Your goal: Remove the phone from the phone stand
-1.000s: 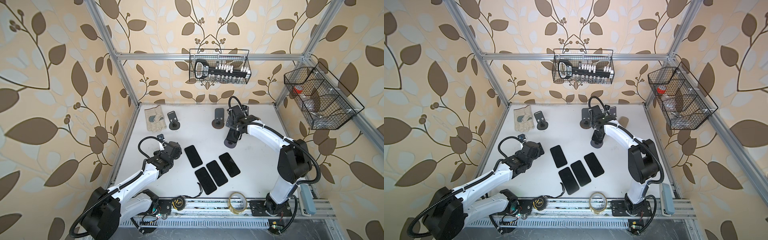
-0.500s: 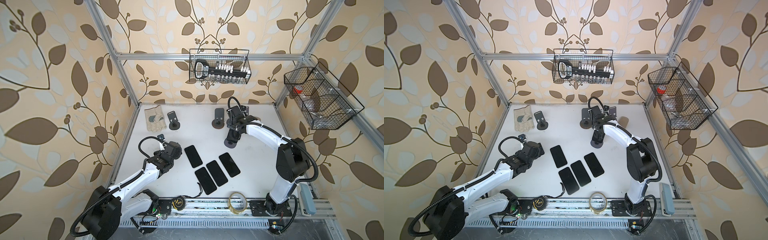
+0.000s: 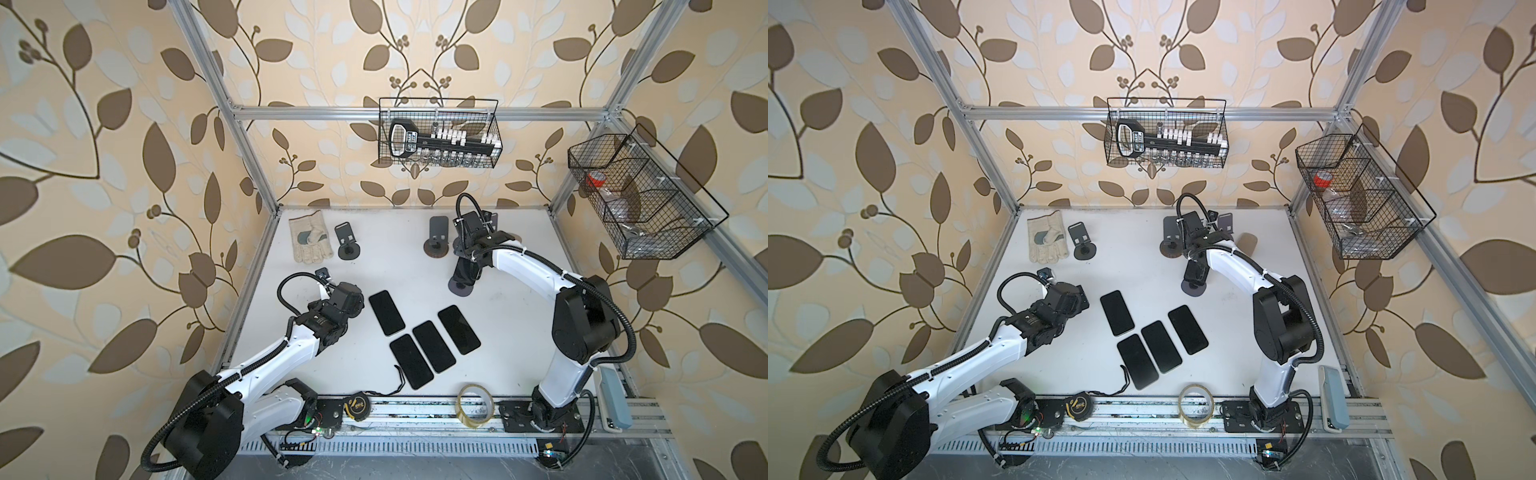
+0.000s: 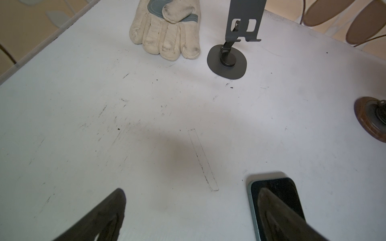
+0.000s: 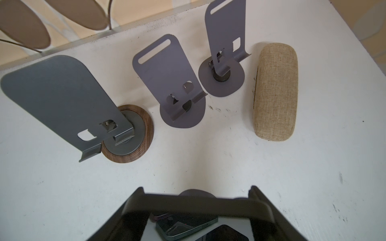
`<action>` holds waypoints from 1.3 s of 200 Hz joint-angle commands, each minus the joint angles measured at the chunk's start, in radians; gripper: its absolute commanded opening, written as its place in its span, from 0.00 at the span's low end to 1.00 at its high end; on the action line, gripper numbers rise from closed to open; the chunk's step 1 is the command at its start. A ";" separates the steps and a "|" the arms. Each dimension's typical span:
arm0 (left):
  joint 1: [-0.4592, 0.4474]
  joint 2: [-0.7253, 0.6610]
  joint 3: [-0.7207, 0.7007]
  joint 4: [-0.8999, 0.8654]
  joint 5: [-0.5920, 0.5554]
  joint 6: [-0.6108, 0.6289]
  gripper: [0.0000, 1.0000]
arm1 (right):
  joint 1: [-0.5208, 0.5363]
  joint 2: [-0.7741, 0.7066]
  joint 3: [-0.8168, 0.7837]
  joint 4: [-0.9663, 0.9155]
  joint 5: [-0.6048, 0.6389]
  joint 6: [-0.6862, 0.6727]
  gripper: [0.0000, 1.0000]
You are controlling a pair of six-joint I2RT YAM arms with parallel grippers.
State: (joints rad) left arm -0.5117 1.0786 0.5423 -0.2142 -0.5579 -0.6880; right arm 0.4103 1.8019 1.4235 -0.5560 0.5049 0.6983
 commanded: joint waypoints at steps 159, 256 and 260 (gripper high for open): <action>-0.008 0.002 0.041 -0.003 -0.021 0.004 0.99 | 0.011 -0.160 -0.049 -0.012 0.027 -0.062 0.54; -0.007 0.006 0.044 -0.006 -0.024 -0.008 0.99 | 0.139 -0.176 -0.034 0.040 -0.068 -0.219 0.54; -0.007 0.007 0.042 -0.005 -0.023 -0.010 0.99 | 0.147 -0.176 -0.034 0.043 -0.073 -0.224 0.54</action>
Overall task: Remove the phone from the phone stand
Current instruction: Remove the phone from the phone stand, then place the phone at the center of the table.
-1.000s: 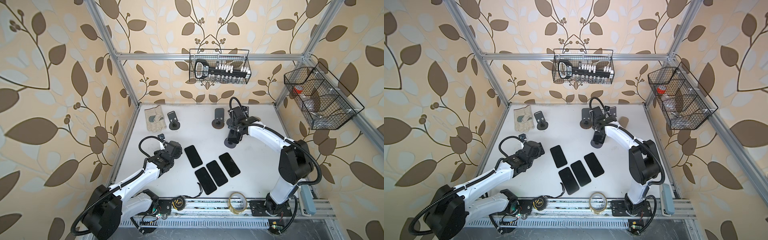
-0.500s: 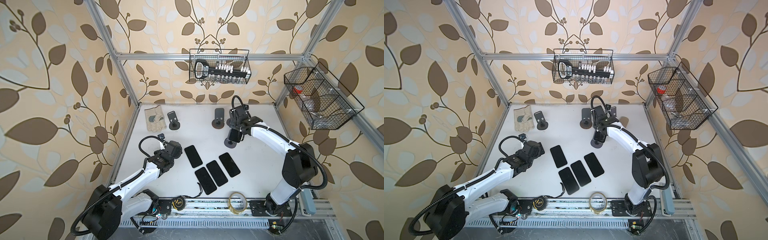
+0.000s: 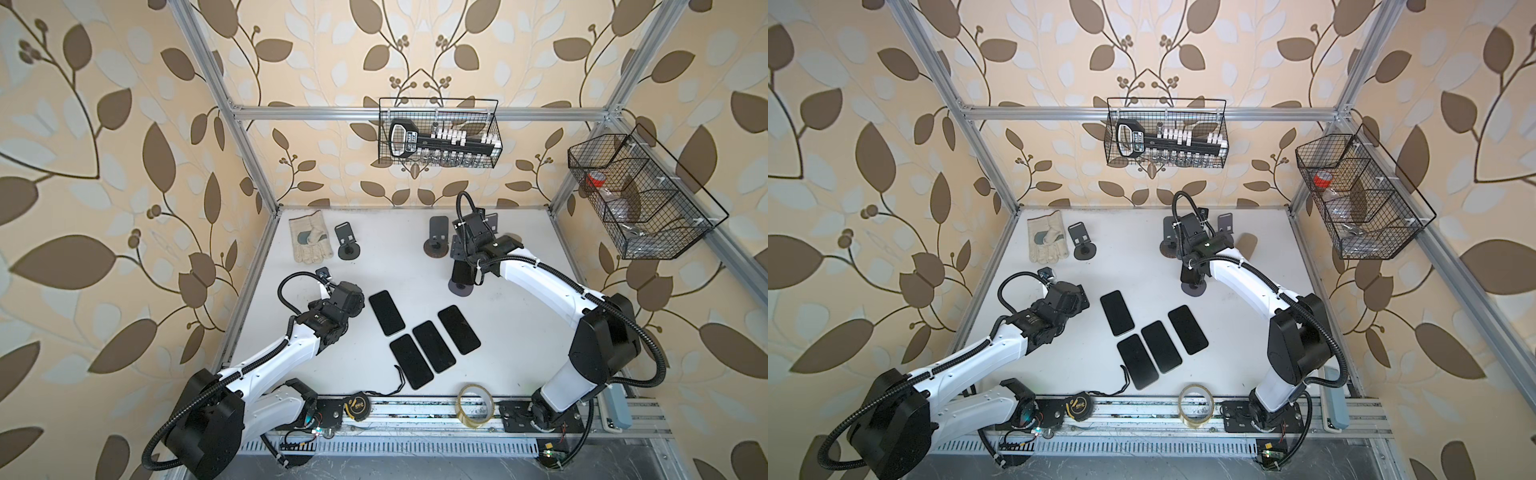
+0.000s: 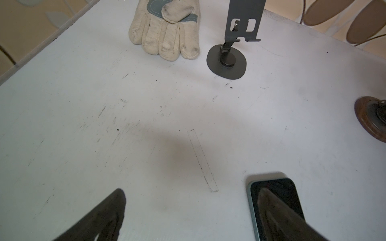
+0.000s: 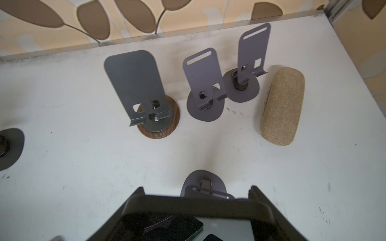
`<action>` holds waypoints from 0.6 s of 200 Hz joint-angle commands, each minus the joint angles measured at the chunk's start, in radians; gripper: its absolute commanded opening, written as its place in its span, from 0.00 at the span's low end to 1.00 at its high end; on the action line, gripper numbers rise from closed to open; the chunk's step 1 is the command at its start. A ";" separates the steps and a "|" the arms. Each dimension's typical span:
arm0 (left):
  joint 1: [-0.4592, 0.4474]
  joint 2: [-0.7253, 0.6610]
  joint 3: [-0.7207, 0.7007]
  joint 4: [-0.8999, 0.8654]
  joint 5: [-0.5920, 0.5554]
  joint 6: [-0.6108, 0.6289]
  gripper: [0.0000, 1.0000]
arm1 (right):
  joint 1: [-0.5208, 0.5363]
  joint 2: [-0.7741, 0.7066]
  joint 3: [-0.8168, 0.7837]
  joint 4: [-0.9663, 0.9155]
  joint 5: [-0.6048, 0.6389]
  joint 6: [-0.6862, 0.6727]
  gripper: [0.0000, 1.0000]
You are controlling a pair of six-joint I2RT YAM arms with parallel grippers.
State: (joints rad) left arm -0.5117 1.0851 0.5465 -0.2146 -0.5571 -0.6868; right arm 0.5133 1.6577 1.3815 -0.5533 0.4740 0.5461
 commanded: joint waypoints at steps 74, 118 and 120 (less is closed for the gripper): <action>-0.008 0.001 0.035 -0.009 -0.048 -0.026 0.99 | 0.158 -0.005 -0.018 0.086 -0.234 -0.121 0.54; -0.007 -0.011 0.026 -0.007 -0.066 -0.030 0.99 | 0.194 0.046 -0.024 0.117 -0.313 -0.122 0.54; -0.007 -0.012 0.025 -0.007 -0.066 -0.030 0.99 | 0.195 0.048 -0.024 0.119 -0.318 -0.121 0.54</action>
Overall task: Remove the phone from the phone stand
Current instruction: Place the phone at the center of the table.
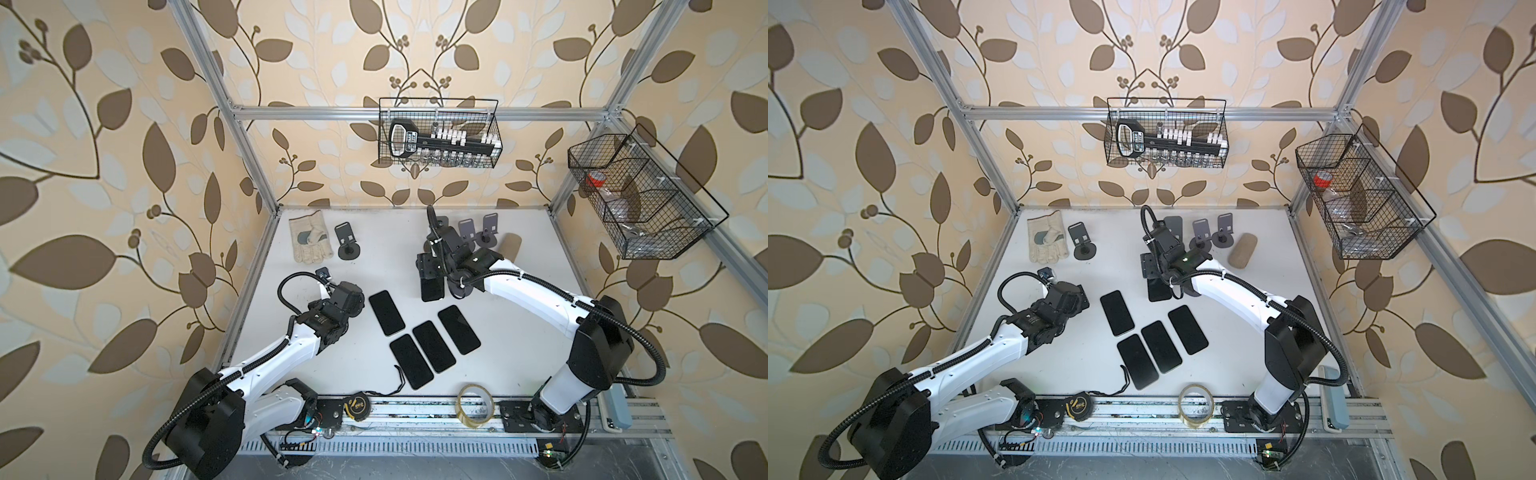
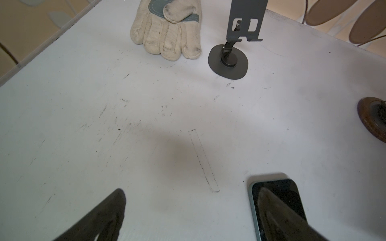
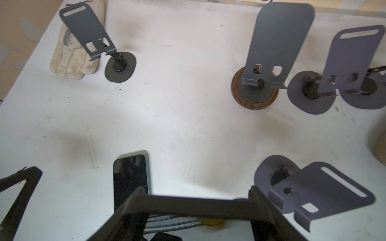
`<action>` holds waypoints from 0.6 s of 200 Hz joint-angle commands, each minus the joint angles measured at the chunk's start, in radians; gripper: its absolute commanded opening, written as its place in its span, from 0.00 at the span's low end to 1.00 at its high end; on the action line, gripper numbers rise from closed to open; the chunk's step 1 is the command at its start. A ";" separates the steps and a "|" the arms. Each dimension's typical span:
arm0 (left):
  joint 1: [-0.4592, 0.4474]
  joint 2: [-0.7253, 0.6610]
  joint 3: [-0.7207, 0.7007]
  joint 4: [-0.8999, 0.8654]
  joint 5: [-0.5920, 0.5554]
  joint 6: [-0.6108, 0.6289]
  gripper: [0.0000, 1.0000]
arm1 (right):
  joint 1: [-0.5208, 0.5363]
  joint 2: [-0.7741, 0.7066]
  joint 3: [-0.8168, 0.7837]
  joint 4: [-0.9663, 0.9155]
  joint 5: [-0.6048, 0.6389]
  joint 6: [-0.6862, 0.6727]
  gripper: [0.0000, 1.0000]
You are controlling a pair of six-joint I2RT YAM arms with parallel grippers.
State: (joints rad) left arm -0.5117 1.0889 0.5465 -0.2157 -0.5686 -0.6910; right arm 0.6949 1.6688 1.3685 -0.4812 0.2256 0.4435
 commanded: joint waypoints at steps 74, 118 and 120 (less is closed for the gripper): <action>-0.007 -0.018 0.017 0.001 -0.062 -0.030 0.99 | 0.060 0.170 0.033 0.059 -0.162 -0.077 0.55; -0.007 -0.009 0.016 0.006 -0.060 -0.037 0.99 | 0.060 0.245 0.071 0.044 -0.152 -0.114 0.55; -0.006 -0.009 0.016 0.008 -0.060 -0.038 0.99 | 0.059 0.247 0.073 0.042 -0.152 -0.115 0.55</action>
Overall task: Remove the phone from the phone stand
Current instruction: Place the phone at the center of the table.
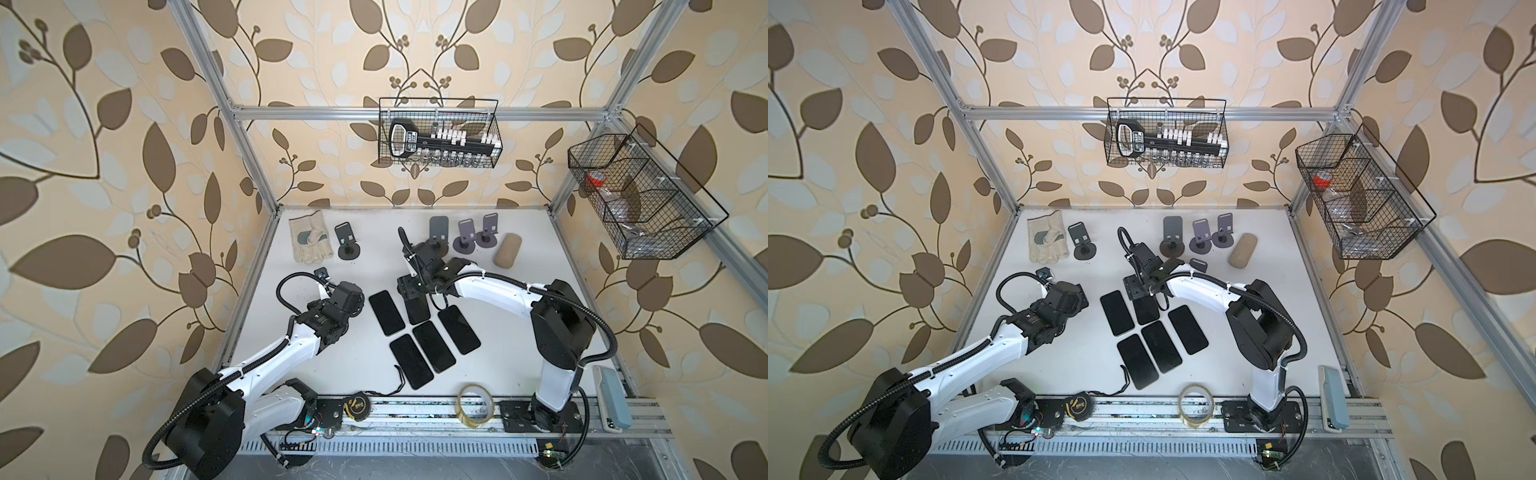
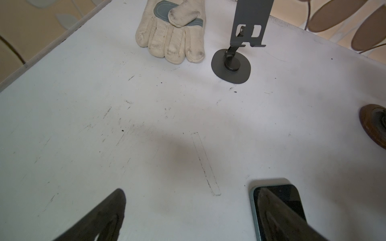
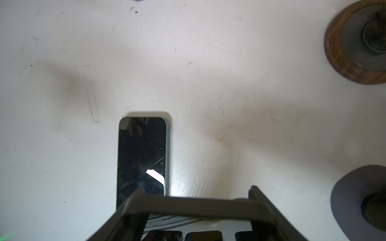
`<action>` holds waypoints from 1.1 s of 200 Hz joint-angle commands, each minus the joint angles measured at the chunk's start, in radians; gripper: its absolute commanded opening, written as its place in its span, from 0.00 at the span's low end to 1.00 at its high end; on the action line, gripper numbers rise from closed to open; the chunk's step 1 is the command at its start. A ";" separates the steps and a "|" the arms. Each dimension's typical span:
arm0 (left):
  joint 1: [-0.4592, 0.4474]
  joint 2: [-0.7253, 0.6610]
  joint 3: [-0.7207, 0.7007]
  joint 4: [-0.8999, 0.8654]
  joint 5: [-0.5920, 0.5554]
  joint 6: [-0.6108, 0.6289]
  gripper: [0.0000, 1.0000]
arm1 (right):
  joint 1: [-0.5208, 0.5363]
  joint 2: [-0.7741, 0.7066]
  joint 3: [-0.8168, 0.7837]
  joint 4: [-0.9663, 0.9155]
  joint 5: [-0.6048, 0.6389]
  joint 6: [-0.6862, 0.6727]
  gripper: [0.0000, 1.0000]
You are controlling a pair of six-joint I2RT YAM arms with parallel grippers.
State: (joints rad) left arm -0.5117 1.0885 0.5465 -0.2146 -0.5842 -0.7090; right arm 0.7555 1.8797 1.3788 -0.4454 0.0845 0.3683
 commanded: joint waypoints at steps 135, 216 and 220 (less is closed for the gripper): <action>-0.006 -0.002 0.021 0.004 -0.042 -0.017 0.99 | -0.001 0.181 0.177 -0.072 0.034 -0.076 0.55; -0.007 -0.002 0.023 0.001 -0.047 -0.016 0.99 | -0.001 0.240 0.179 -0.076 0.021 -0.065 0.57; -0.007 -0.002 0.023 0.002 -0.046 -0.016 0.99 | -0.001 0.244 0.182 -0.078 0.021 -0.063 0.58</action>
State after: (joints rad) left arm -0.5117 1.0889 0.5465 -0.2138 -0.5842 -0.7109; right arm 0.7544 2.0781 1.5375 -0.5030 0.1040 0.3099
